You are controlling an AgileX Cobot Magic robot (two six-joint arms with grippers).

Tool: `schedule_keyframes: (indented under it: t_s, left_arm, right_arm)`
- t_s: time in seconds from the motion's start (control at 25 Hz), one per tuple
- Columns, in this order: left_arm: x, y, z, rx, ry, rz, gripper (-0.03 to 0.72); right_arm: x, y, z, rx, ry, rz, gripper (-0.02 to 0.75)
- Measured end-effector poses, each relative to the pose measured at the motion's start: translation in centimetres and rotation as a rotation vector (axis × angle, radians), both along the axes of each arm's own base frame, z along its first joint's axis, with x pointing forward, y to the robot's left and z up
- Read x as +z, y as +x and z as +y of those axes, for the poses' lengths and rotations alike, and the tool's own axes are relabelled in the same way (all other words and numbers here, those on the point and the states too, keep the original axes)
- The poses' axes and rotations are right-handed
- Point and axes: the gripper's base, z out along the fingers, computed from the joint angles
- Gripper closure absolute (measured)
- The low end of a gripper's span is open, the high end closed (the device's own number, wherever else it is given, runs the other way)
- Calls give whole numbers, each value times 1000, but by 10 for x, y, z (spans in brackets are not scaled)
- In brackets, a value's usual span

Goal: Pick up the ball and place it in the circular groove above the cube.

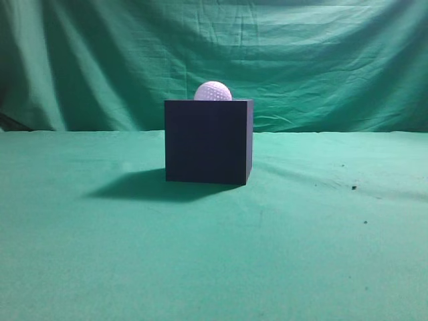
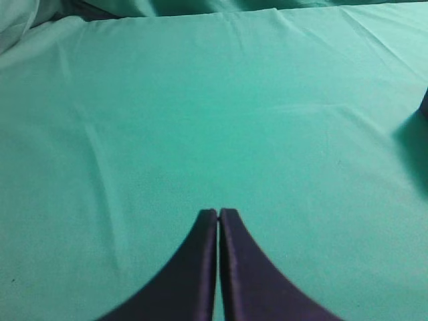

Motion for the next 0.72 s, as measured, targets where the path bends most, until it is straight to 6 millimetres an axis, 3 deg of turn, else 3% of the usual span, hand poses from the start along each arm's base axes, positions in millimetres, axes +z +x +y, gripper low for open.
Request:
schedule_keyframes:
  t_s: [0.16, 0.72]
  left_arm:
    - [0, 0, 0, 0, 0, 0, 688]
    - [0, 0, 0, 0, 0, 0, 688]
  right_arm:
    - [-22, 2, -1, -48, 32, 59, 690]
    - [-24, 2, -1, -48, 48, 76, 690]
